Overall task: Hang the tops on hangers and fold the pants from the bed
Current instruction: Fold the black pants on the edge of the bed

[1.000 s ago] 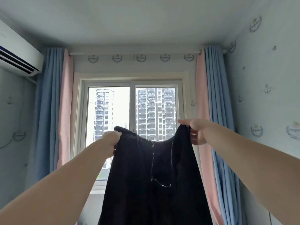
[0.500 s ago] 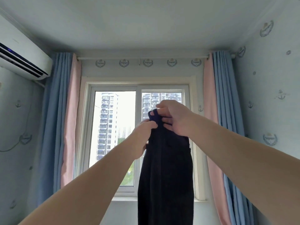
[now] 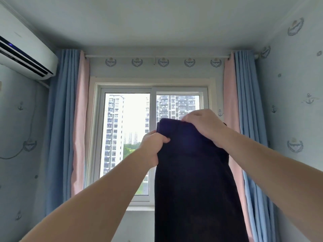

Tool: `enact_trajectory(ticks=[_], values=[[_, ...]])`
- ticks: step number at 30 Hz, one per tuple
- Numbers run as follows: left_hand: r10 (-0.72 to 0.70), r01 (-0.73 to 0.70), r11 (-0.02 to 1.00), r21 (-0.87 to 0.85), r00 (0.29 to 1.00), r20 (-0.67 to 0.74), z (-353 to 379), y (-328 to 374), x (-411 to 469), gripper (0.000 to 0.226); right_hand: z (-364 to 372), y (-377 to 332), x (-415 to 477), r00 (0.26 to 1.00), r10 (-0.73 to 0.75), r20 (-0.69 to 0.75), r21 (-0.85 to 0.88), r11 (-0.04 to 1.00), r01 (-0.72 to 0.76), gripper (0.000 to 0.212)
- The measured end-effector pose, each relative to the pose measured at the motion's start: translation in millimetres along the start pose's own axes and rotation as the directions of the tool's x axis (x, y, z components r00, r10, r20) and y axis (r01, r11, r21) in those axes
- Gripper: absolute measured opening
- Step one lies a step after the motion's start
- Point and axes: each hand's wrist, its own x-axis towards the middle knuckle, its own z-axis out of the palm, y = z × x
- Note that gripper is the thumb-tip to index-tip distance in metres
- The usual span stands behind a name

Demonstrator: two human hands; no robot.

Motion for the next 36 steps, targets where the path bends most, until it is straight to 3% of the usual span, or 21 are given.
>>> enact_trajectory(ticks=[1,3,5,6,8,9,11,14,17,21,24,30,36], values=[[0.011,-0.011,1.0,0.006,1.0,-0.009,-11.3,5.2,0.4,0.036,0.5,9.6,-1.5,0.991,-0.063,-0.114,-0.16,0.986,0.044,0.033],[0.032,-0.031,0.999,0.014,0.999,-0.016,-34.4,18.9,-1.3,0.036,6.1,28.2,-11.6,0.938,-0.083,-0.337,-0.358,0.933,-0.046,0.06],[0.06,-0.06,0.998,0.016,0.998,-0.017,-57.6,34.9,-2.5,0.035,20.2,43.8,-25.5,0.921,0.109,-0.374,-0.212,0.957,-0.199,0.093],[0.074,-0.074,0.997,0.016,0.997,-0.018,-69.8,43.2,-3.6,0.034,31.3,48.4,-33.0,0.94,0.242,-0.241,-0.005,0.968,-0.251,0.1],[0.098,-0.098,0.995,0.028,0.995,-0.006,-94.8,57.5,-7.1,0.032,58.2,49.1,-48.3,0.901,0.363,0.239,0.373,0.822,-0.43,0.088],[0.105,-0.105,0.994,0.041,0.994,0.008,-107.8,63.6,-8.9,0.032,72.0,42.6,-55.1,0.85,0.361,0.384,0.441,0.738,-0.512,0.075],[0.114,-0.115,0.991,0.075,0.993,0.021,-136.0,73.6,-11.9,0.033,98.0,27.5,-61.6,0.826,0.338,0.452,0.505,0.666,-0.549,0.057],[0.158,-0.154,0.974,0.168,0.987,-0.012,-181.2,83.4,-14.2,0.033,130.1,-2.3,-56.7,0.902,0.316,0.293,0.548,0.717,-0.43,0.043],[0.236,-0.2,0.928,0.316,0.968,-0.08,-217.7,93.9,-16.9,0.032,153.4,-35.5,-50.1,0.942,0.308,0.13,0.463,0.822,-0.333,0.035],[0.407,-0.296,0.8,0.522,0.907,-0.109,-245.4,115.5,-30.1,0.033,175.4,-80.2,-50.0,0.964,0.261,0.061,0.357,0.896,-0.265,0.018],[0.503,-0.332,0.703,0.629,0.857,-0.11,-256.4,135.3,-50.8,0.032,179.5,-113.8,-56.6,0.976,0.219,0.01,0.36,0.909,-0.208,0.015],[0.544,-0.349,0.661,0.665,0.832,-0.105,-266.3,161.5,-106.4,0.037,160.8,-170.2,-92.5,0.987,0.157,-0.045,0.356,0.925,-0.131,0.015],[0.503,-0.317,0.678,0.664,0.858,-0.104,-258.1,161.7,-177.0,0.033,127.2,-193.2,-158.9,0.979,0.183,-0.094,0.306,0.941,-0.147,0.013]])
